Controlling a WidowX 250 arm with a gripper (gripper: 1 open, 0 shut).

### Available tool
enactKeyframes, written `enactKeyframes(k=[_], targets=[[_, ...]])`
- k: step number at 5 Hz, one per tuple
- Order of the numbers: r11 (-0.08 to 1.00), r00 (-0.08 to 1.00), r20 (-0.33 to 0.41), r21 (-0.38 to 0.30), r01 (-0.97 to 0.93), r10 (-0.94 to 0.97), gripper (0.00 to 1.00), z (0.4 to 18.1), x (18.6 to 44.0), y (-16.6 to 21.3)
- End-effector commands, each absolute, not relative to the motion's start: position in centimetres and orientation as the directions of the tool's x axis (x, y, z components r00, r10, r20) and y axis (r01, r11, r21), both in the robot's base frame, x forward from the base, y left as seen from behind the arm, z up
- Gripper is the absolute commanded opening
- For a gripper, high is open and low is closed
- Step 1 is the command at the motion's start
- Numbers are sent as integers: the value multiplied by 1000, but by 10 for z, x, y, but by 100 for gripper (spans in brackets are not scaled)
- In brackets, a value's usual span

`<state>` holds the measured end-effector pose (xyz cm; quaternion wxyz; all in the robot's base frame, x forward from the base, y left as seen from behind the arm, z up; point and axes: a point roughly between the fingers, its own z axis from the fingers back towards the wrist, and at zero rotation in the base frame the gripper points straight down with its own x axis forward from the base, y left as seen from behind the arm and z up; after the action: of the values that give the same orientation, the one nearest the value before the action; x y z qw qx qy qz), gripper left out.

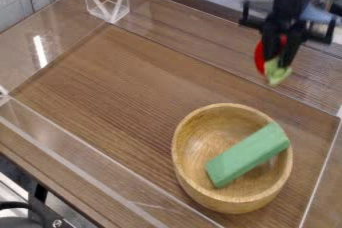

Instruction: Move the red fruit to the left

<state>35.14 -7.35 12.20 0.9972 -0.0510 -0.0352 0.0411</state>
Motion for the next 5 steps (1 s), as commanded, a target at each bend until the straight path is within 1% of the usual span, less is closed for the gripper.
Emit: enactKeyframes(k=[1,2,4,5], targets=[[975,967,161,-129,-180,200,0,163,355,-45],[951,940,162,-124,-283,301,0,168,352,-18],[855,840,163,-112,-506,518,0,167,350,9],[872,856,164,-104,-479,490,0,164,352,11]])
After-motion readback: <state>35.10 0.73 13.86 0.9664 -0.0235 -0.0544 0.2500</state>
